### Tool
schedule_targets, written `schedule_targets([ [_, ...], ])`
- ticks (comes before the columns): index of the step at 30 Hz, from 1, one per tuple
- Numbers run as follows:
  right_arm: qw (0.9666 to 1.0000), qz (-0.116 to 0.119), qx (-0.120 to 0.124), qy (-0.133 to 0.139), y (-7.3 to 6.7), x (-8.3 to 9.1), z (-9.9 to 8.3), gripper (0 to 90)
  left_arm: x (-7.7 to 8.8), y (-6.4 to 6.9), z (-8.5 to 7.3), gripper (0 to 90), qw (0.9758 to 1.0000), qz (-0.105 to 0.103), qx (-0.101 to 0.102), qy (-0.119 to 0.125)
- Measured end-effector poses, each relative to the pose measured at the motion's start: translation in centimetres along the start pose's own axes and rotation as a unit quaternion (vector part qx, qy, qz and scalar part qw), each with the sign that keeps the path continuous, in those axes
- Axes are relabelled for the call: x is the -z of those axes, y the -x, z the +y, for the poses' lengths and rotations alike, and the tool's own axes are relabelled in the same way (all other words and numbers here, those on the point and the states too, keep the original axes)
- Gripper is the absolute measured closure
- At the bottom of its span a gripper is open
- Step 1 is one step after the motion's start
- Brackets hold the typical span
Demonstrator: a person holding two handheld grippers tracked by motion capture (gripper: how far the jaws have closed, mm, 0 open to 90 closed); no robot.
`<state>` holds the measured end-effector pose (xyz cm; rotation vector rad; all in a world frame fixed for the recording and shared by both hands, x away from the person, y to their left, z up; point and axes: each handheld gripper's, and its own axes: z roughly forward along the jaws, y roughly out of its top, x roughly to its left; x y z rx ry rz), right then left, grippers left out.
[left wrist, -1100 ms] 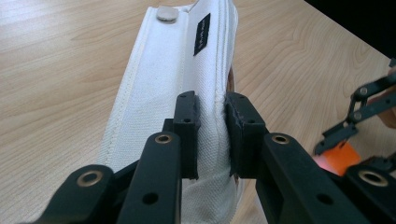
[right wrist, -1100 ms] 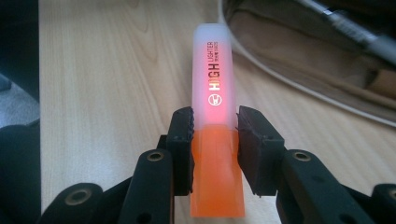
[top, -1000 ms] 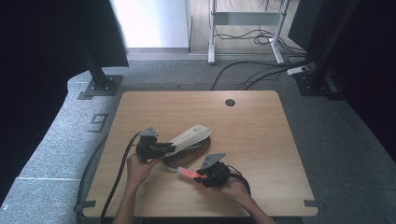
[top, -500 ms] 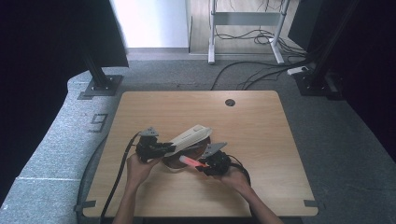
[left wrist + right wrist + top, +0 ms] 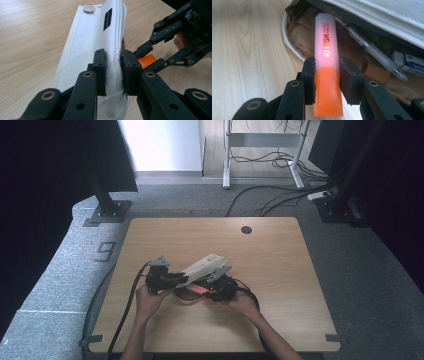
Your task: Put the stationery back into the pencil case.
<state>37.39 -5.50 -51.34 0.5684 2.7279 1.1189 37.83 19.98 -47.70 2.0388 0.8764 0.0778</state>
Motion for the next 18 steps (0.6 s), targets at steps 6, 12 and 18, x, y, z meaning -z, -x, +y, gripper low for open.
schedule_targets([
  [6,0.9999,0.009,0.012,-0.005,0.0,-1.4,1.1,65.5,0.0,0.0,0.0,75.2,1.0,-0.001,0.0,0.0],
  [12,0.9997,0.017,0.012,-0.01,0.3,-2.7,1.5,65.4,-0.1,0.0,0.0,75.2,1.0,0.0,-0.001,-0.004],
  [18,0.9999,0.004,0.0,-0.011,0.9,-2.8,0.9,56.0,-0.1,0.0,0.0,75.2,1.0,-0.001,-0.001,-0.004],
])
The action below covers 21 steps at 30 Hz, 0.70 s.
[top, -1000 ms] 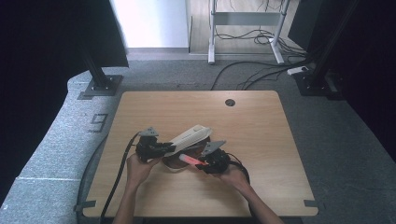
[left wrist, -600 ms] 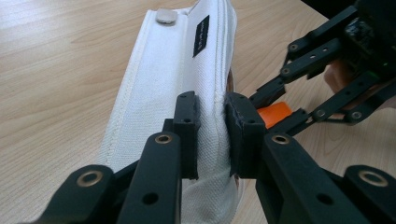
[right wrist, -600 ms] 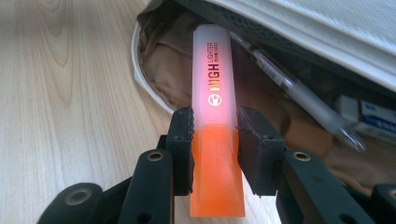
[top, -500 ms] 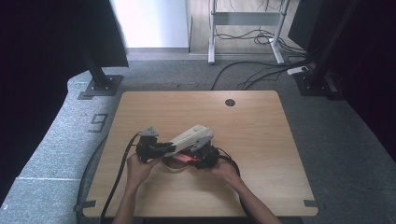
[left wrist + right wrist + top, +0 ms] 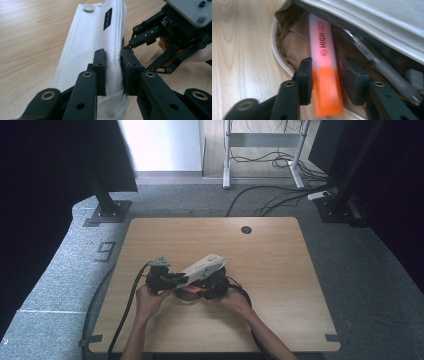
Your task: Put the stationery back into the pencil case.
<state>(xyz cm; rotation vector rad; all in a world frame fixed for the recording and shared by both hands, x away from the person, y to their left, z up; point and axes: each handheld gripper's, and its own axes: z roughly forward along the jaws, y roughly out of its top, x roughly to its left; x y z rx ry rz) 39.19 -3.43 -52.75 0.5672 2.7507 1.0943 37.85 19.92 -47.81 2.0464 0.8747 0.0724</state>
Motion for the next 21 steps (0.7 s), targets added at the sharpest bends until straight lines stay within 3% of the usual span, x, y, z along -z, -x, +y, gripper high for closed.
schedule_targets([
  [12,0.9995,-0.024,-0.019,-0.004,0.4,2.0,-2.0,52.6,0.0,0.0,0.0,74.9,1.0,-0.003,0.0,-0.001],
  [21,0.9987,-0.027,-0.041,0.009,0.7,2.7,-3.3,65.2,-0.1,0.0,0.0,74.7,1.0,-0.007,0.003,-0.001],
])
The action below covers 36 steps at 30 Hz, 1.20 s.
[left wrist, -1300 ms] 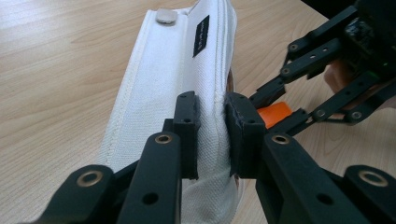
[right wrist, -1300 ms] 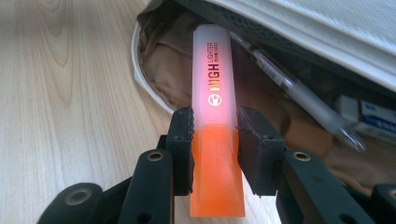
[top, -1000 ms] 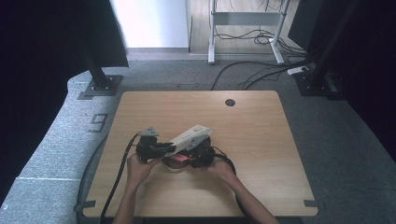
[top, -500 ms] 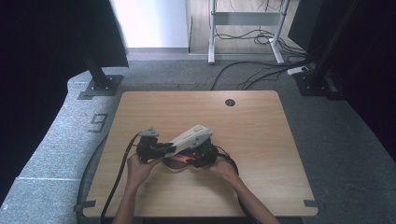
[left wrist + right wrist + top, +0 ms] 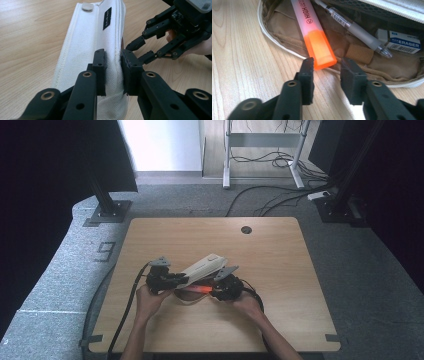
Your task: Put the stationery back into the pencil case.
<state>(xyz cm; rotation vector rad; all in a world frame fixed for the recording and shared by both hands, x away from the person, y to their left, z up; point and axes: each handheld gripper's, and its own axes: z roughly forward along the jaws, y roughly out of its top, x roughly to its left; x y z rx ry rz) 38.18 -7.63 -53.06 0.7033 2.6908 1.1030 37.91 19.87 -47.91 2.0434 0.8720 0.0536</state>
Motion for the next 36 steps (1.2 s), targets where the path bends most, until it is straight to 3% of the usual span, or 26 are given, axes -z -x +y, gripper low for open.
schedule_targets([
  [8,1.0,-0.006,-0.005,0.003,0.1,-0.4,-0.1,75.0,0.0,0.0,0.0,74.6,1.0,0.0,-0.001,-0.001],
  [20,0.9998,-0.013,-0.008,0.013,0.6,-1.4,1.2,78.3,-0.1,0.1,0.0,74.6,1.0,-0.001,-0.002,-0.003],
  [31,0.9996,-0.019,-0.011,0.015,0.9,-2.6,2.2,77.1,-0.3,0.1,-0.1,73.9,1.0,0.0,-0.004,-0.007],
  [36,0.9998,-0.015,-0.005,0.014,0.8,-2.2,2.1,67.2,-0.5,0.4,-0.1,73.3,0.9999,0.0,-0.008,-0.01],
])
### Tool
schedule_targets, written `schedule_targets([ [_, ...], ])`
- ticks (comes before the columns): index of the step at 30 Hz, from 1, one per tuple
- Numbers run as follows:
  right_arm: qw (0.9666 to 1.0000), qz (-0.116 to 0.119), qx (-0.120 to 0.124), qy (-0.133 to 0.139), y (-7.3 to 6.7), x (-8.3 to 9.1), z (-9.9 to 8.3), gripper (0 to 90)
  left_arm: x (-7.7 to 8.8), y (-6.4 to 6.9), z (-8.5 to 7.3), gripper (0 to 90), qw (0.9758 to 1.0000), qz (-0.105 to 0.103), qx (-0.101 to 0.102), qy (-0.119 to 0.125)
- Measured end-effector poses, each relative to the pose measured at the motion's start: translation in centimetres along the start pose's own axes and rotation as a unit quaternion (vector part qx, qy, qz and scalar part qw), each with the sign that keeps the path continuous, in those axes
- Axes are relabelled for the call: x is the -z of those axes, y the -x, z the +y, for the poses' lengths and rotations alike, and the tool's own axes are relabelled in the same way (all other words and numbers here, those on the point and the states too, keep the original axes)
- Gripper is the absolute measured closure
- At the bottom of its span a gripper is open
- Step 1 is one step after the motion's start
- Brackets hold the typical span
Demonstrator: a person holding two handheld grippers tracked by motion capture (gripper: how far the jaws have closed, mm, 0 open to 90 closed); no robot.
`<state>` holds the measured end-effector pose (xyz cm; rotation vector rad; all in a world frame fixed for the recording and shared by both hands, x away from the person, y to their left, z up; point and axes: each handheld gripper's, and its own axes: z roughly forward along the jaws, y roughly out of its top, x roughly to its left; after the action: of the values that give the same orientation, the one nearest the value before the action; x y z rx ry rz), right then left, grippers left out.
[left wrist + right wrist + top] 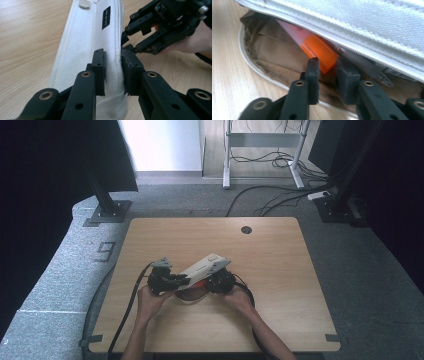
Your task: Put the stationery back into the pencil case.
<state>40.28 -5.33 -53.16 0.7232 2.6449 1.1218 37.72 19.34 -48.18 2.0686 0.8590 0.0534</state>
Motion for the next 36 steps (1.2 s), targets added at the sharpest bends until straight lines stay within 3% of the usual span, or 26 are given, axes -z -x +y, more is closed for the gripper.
schedule_targets([
  [10,1.0,0.007,-0.003,-0.002,0.2,2.0,-1.1,54.8,-0.3,0.1,-0.2,71.6,1.0,-0.003,-0.003,-0.003],
  [23,0.9992,-0.016,-0.036,0.008,2.2,4.7,-3.7,48.1,-1.8,0.6,-0.9,64.8,0.9994,-0.023,-0.011,-0.024],
  [27,0.9989,-0.019,-0.043,0.01,2.5,5.2,-4.1,45.7,-2.6,0.8,-1.3,60.3,0.9987,-0.032,-0.011,-0.038],
  [31,0.9989,-0.022,-0.041,0.008,2.5,5.5,-4.2,41.8,-2.6,0.9,-1.4,54.4,0.9991,-0.031,-0.011,-0.025],
  [36,0.9986,-0.024,-0.046,0.013,2.4,6.0,-4.3,35.2,-2.5,1.2,-1.3,38.5,0.9994,-0.026,-0.015,-0.019],
])
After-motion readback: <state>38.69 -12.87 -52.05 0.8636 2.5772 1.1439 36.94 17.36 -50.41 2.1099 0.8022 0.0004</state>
